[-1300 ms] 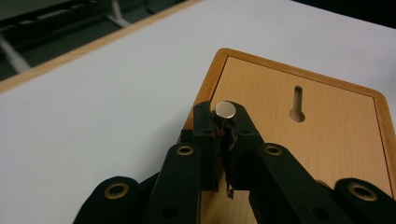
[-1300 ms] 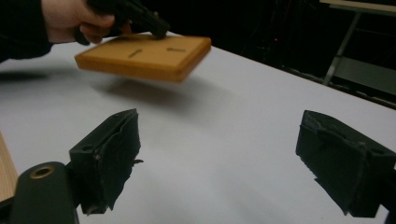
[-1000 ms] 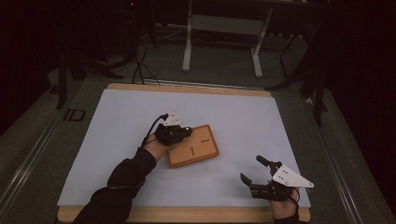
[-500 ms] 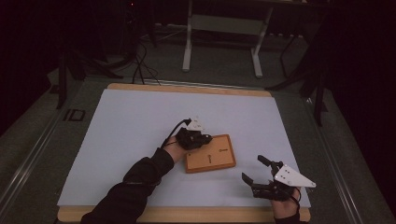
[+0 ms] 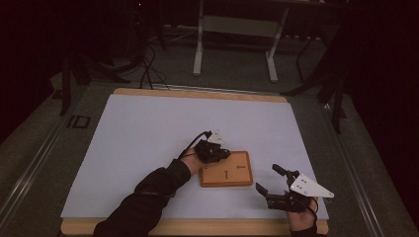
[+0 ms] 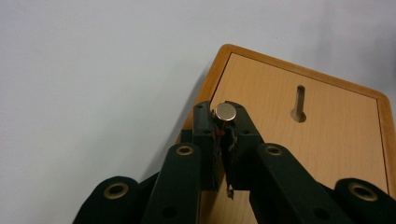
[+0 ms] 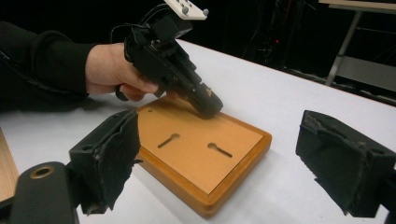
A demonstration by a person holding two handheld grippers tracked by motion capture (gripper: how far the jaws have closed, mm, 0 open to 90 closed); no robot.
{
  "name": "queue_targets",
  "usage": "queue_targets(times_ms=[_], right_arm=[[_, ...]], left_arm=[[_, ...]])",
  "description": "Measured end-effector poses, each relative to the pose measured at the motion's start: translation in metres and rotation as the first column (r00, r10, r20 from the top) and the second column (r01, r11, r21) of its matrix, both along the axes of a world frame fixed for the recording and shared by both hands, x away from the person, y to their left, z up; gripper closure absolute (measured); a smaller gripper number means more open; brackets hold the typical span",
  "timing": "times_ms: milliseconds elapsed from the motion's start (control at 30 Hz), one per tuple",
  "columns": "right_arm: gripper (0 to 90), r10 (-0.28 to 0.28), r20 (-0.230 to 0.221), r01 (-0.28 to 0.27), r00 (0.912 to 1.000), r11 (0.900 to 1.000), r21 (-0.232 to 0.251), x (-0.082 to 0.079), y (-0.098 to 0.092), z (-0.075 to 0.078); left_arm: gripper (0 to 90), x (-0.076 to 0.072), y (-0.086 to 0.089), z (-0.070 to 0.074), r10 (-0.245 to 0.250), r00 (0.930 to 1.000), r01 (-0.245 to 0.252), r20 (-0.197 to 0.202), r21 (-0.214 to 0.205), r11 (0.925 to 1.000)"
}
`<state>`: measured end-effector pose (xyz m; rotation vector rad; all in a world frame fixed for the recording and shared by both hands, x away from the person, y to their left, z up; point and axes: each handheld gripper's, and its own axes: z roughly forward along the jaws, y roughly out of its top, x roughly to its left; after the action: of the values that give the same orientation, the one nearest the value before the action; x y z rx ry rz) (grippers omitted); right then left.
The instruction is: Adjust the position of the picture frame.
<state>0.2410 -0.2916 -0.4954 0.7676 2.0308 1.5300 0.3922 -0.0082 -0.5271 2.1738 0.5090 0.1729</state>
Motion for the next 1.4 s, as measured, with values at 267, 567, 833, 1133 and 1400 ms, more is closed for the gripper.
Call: queue_targets(times_ms=[267, 567, 833, 1133, 1400], right_arm=[[13.4, 0.003, -0.005, -0.003, 1.0000, 1.0000, 0.001, 0.001, 0.000, 0.000], [13.4, 0.002, 0.000, -0.002, 1.0000, 1.0000, -0.006, 0.000, 0.001, 0.000], [13.4, 0.004, -0.003, -0.004, 1.0000, 0.9999, -0.010, 0.000, 0.001, -0.001], [13.4, 0.004, -0.006, -0.005, 1.0000, 0.9999, -0.016, 0.001, 0.003, -0.002], [13.5, 0.008, -0.005, -0.008, 1.0000, 0.9997, -0.023, 0.002, 0.005, -0.002]], left_arm=[[84.6, 0.001, -0.004, -0.002, -0.004, 1.0000, 0.004, -0.006, 0.007, 1.0000], [82.7, 0.001, -0.002, -0.001, -0.007, 0.9999, 0.007, -0.009, 0.005, 1.0000], [68.0, -0.006, 0.024, 0.011, 0.030, 0.9995, -0.030, 0.002, -0.028, 0.9992], [65.6, -0.016, 0.058, 0.018, 0.102, 0.9946, -0.101, 0.018, -0.065, 0.9928], [63.2, -0.030, 0.068, 0.024, 0.097, 0.9948, -0.093, 0.032, -0.104, 0.9902]])
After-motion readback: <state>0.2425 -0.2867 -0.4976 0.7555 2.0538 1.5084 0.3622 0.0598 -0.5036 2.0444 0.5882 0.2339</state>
